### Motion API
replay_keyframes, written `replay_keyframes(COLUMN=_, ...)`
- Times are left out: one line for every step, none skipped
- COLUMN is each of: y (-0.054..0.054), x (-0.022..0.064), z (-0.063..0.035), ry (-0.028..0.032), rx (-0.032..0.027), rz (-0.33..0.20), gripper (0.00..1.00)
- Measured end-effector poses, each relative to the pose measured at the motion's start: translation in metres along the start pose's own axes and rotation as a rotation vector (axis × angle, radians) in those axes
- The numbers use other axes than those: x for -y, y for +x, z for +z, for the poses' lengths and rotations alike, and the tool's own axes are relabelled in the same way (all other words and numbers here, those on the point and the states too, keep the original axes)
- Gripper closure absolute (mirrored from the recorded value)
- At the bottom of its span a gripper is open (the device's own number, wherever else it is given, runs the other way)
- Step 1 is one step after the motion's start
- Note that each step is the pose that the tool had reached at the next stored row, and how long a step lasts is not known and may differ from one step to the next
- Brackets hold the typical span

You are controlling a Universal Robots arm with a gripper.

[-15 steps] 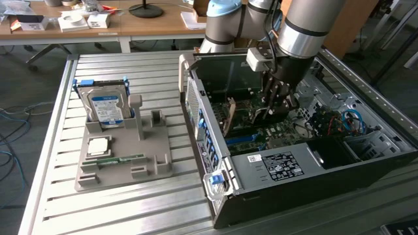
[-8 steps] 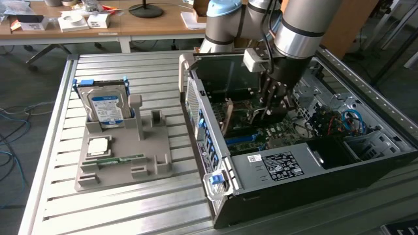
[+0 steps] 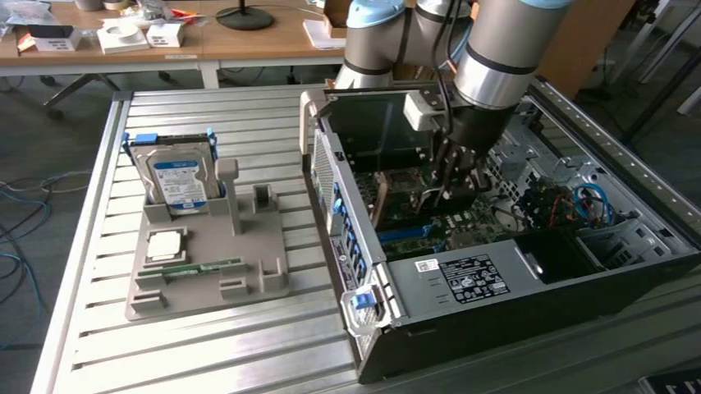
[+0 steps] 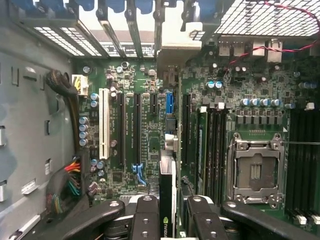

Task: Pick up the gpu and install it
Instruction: 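Insert the gpu into the slot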

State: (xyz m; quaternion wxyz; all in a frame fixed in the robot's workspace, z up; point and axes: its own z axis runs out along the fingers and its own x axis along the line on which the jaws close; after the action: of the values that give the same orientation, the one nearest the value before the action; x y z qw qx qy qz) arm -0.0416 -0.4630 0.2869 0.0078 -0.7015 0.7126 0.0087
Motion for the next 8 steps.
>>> replay_keyframes(y=0.0000, x=-0.0001, z=0.0002, ry=0.0000, rx=-0.0002, rz=0.000, gripper=0.74)
replay_keyframes(y=0.0000, x=-0.0007, z=0.0003, ry=-0.0001, rx=-0.0003, rz=0.000, gripper=0.74)
replay_keyframes(y=0.0001, x=-0.0023, z=0.0008, ry=0.0001, rx=-0.0002, rz=0.000, gripper=0.74)
replay_keyframes(y=0.0001, x=-0.0041, z=0.0013, ry=0.0002, rx=0.0001, rz=0.000, gripper=0.74)
replay_keyframes(y=0.0001, x=-0.0051, z=0.0015, ry=0.0002, rx=-0.0001, rz=0.000, gripper=0.74)
replay_keyframes(y=0.0001, x=-0.0059, z=0.0025, ry=0.0003, rx=0.0003, rz=0.000, gripper=0.74)
replay_keyframes(y=0.0001, x=-0.0067, z=0.0043, ry=0.0003, rx=0.0002, rz=0.000, gripper=0.74)
replay_keyframes(y=0.0002, x=-0.0074, z=0.0062, ry=0.0002, rx=0.0000, rz=0.000, gripper=0.74)
